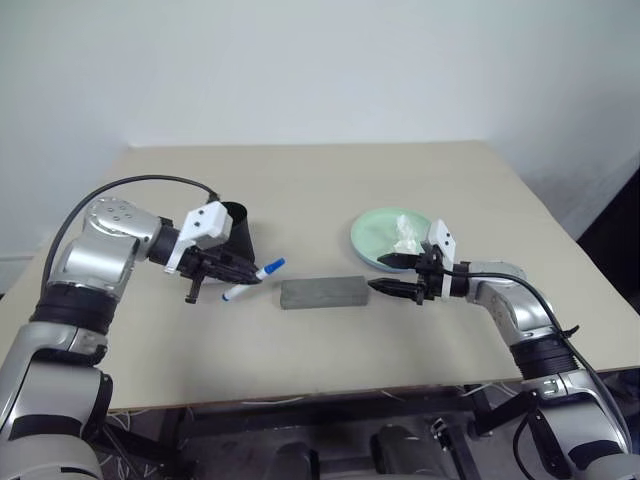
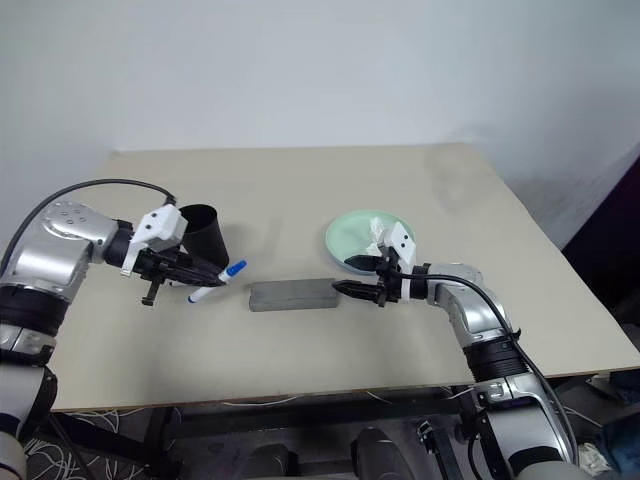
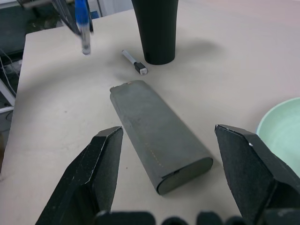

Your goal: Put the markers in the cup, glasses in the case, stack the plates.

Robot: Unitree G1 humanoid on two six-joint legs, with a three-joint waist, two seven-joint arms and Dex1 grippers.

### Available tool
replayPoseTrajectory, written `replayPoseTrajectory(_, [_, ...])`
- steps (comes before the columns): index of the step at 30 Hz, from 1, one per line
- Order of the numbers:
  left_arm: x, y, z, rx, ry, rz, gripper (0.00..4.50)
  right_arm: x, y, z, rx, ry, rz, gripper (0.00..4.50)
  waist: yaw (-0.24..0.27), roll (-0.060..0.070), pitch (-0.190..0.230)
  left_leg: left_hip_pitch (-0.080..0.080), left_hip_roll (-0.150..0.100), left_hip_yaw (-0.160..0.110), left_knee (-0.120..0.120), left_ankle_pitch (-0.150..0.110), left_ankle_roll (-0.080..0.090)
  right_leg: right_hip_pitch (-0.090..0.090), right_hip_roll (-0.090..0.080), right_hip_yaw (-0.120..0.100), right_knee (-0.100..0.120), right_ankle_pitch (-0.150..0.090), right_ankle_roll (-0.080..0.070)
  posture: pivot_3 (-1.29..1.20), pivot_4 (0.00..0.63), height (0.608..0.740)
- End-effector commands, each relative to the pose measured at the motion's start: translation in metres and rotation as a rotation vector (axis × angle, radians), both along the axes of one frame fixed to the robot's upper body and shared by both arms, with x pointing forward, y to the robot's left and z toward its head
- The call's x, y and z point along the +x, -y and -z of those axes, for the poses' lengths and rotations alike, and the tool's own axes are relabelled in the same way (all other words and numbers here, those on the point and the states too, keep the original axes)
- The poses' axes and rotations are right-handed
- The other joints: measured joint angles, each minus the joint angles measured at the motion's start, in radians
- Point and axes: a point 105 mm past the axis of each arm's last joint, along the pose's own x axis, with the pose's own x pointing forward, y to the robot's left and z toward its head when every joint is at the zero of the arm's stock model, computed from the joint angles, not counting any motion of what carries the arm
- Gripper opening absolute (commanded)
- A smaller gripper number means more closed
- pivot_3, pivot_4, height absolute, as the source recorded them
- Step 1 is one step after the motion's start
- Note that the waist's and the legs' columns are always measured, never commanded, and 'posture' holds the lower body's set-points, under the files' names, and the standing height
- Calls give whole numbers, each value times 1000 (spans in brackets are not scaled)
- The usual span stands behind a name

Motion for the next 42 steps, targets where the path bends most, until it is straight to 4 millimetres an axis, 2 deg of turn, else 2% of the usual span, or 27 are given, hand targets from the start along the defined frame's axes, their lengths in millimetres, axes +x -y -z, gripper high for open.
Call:
replayPoseTrajectory(1, [8, 1, -39, -181, 138, -108, 57, 2, -5, -17, 16, 53, -30, 3400, 0, 0, 0, 0, 0, 0, 0, 0, 0, 0, 0, 0, 0, 0, 0, 0, 0, 740])
replayPoseTrajectory(2, [9, 1, -44, -210, 157, -130, 57, 2, -5, -17, 16, 53, -31, 3400, 1, 0, 0, 0, 0, -1, 0, 0, 0, 0, 0, -1, 0, 0, 0, 0, 0, 740])
replayPoseTrajectory(6, [19, -5, -88, -501, 320, -320, 57, 1, -6, -16, 11, 53, -44, 3400, 7, 0, 0, 0, 0, -2, 0, 1, -1, 1, -1, -2, 0, 0, 0, 0, 0, 740])
replayPoseTrajectory(11, [23, -19, -103, -610, 468, -476, 57, 1, -7, -16, 7, 54, -53, 3400, 7, 0, 0, 0, -1, -2, 0, 1, -1, 1, -2, -2, -1, 1, -1, 0, 0, 740])
replayPoseTrajectory(18, [45, -43, -93, -651, 603, -669, 57, 1, -6, -17, -1, 54, -64, 3400, 9, 0, 0, 1, -1, -2, 0, 4, -7, 2, -1, -3, -1, 3, -4, 0, 0, 740])
replayPoseTrajectory(28, [78, -48, -73, -656, 636, -764, 57, 1, -8, -19, -2, 57, -71, 3400, 8, 0, 0, 1, -1, -2, -1, 6, -9, 3, 0, -4, -2, 4, -5, 0, 0, 740])
replayPoseTrajectory(31, [88, -51, -62, -622, 607, -795, 57, 1, -7, -19, -1, 62, -59, 3400, 8, 0, 0, 1, -1, -2, -1, 5, -9, 2, 0, -4, -3, 4, -5, 0, 0, 740])
replayPoseTrajectory(42, [93, -49, -36, -613, 544, -817, 57, 1, -6, -19, 4, 65, -46, 3400, 9, 0, -1, 0, -1, -3, -3, 5, -9, 1, 0, -4, -3, 4, -5, 0, 0, 740])
